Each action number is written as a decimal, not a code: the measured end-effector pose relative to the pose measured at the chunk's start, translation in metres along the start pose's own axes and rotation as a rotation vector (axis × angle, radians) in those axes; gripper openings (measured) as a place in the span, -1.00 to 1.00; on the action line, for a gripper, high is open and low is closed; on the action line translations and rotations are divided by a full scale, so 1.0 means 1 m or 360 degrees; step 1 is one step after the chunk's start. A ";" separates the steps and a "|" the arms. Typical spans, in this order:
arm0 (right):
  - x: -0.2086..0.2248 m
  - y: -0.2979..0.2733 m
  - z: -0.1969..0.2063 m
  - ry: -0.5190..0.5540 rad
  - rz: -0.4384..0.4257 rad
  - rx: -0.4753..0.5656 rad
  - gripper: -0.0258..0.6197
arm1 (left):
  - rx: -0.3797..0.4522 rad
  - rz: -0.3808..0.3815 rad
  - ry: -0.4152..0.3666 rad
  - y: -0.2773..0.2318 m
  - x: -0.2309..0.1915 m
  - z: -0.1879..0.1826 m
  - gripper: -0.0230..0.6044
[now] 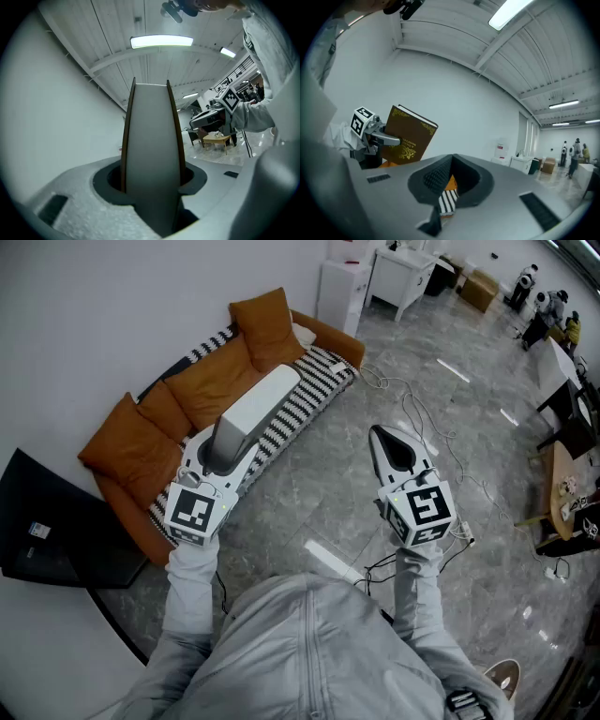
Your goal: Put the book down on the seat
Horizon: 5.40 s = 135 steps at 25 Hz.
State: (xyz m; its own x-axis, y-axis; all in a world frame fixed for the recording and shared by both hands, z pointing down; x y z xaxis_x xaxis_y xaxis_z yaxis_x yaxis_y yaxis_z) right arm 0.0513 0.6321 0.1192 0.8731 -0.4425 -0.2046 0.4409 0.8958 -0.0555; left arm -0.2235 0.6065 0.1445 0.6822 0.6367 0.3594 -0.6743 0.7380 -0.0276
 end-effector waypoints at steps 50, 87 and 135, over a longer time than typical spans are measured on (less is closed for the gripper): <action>0.148 -0.228 0.065 -0.0179 -0.0213 -0.0079 -0.83 | -0.0162 0.0034 0.0122 -0.226 -0.129 0.095 -0.21; 0.182 -0.426 0.112 -0.0352 -0.0133 -0.0279 -0.83 | -0.0336 0.0255 0.0243 -0.362 -0.274 0.217 -0.21; 0.351 -0.697 0.381 -0.0750 -0.0375 -0.0744 -0.83 | -0.1136 0.0401 0.0585 -0.660 -0.297 0.505 -0.21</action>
State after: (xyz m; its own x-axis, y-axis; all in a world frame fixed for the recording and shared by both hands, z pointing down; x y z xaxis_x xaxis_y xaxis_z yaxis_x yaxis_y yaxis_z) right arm 0.1294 -0.1634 0.4589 0.8089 -0.5035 0.3036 0.5862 0.6511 -0.4821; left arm -0.1246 -0.1825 0.5271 0.6671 0.7425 -0.0599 -0.5623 0.4492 -0.6943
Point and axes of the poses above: the fingertips, and each gripper's own axes: y backward along the fingers, x to its right, z out of its underside, the point moved 6 cm from there along y, backward along the fingers, and after that the axes turned 1 degree about x, right-handed, at the moved point
